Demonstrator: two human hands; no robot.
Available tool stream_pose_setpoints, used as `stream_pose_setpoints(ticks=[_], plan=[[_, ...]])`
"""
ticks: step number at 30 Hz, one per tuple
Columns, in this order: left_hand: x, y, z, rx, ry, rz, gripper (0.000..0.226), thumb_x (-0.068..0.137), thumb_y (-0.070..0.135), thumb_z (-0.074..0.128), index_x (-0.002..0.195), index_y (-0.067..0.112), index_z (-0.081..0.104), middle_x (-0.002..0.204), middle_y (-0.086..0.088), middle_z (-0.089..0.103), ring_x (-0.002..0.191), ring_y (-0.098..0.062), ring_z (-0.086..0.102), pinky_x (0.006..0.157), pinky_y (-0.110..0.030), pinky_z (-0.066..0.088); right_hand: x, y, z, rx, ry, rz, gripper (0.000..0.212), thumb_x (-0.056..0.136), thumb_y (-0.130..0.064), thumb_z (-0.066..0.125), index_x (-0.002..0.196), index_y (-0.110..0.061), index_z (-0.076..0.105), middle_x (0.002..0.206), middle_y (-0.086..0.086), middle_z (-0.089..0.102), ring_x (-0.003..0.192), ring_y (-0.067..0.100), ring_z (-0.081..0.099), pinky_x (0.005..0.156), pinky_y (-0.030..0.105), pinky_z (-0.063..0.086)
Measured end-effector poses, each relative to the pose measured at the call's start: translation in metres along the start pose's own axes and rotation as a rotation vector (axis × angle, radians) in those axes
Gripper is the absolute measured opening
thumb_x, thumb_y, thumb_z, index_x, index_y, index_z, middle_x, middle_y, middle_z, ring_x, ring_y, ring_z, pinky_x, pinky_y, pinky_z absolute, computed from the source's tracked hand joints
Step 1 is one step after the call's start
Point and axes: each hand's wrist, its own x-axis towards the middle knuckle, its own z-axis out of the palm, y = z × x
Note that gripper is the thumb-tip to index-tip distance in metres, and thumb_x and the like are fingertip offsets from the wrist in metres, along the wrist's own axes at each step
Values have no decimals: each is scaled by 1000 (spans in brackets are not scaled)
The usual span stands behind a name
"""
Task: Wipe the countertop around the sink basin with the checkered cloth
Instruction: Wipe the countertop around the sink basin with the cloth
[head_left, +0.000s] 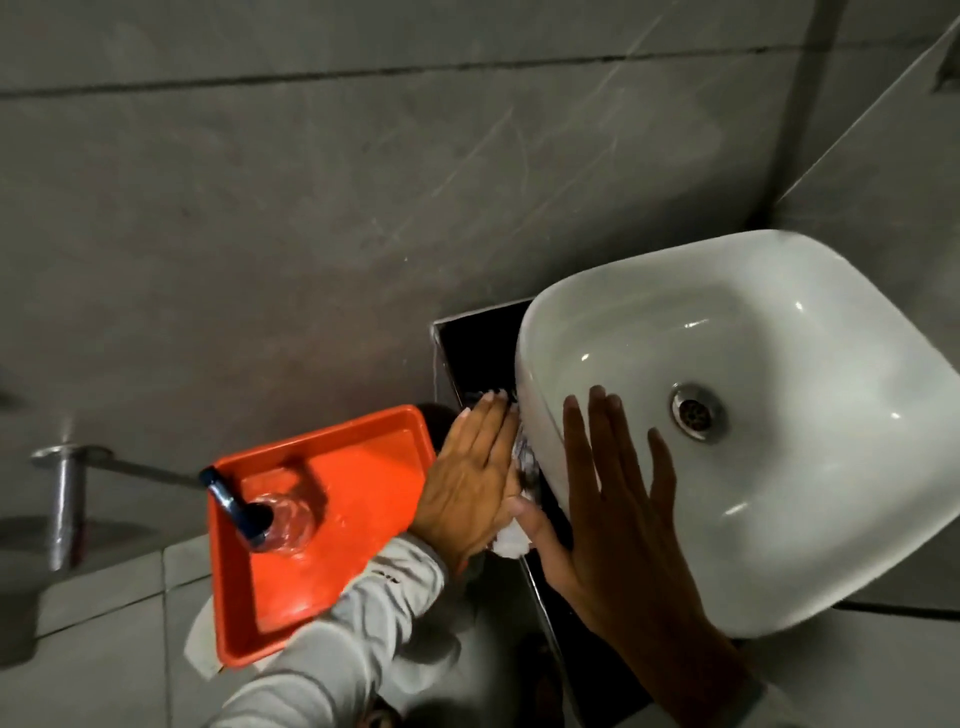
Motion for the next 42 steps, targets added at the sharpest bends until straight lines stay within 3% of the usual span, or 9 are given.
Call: stream_pose_setpoints(ticks=[3,5,8,14,24,29,34,40,42], plan=[[41,-28,-18,89,84,-29,55,103,21,53,150,-6,47,160,-30,43,150,-47,41,124,-59,35,-2,1,-7,78,-17,-4,89,98,-74,20,161,-11,20,170,16,17,158,30,16,123,63,25],[72,-48,-39,112,18,-127,58,106,24,48,156,-3,37,165,-32,32,154,-48,32,130,-54,25,-6,11,-9,116,-29,-16,91,95,-77,21,162,-15,16,172,13,10,160,26,9,125,61,20],[90,-51,-47,117,10,-161,58,103,23,45,156,0,38,154,-31,44,139,-49,44,122,-51,32,-15,44,-17,91,-83,-63,102,87,-87,23,163,-20,10,173,8,0,160,24,3,126,60,11],[76,-24,-19,-73,100,-247,57,110,20,40,163,6,22,175,-16,16,164,-34,7,134,-49,8,-38,96,-26,48,-163,-241,115,77,-94,34,162,-19,18,172,12,12,159,33,12,117,75,24],[-98,156,65,-179,172,-299,65,102,32,34,164,11,25,176,-5,19,165,-24,6,131,-51,21,-43,99,-25,119,-77,-353,108,85,-88,26,162,-13,15,171,15,12,159,33,10,120,73,21],[-57,99,34,-149,138,-214,63,103,29,29,158,0,33,169,-18,22,159,-37,16,133,-49,15,-44,100,-28,124,-74,-344,104,87,-86,26,161,-13,22,169,14,21,158,31,17,121,71,21],[40,24,4,-84,117,-391,64,110,19,41,164,2,11,176,-18,6,165,-32,1,135,-45,4,-43,98,-26,167,-60,-291,104,85,-88,16,162,-18,19,171,7,19,159,24,12,125,63,18],[-49,111,46,-101,176,-401,62,106,19,40,161,-2,23,173,-22,15,162,-33,3,135,-48,6,-46,99,-20,240,52,-259,90,95,-76,19,160,-13,26,170,11,20,160,24,11,125,62,17],[-87,156,60,-32,124,-369,65,99,22,39,158,-5,32,170,-25,24,160,-39,15,135,-49,11,-45,99,-19,230,75,-219,91,94,-78,17,159,-14,28,169,12,23,159,24,13,124,63,19]])
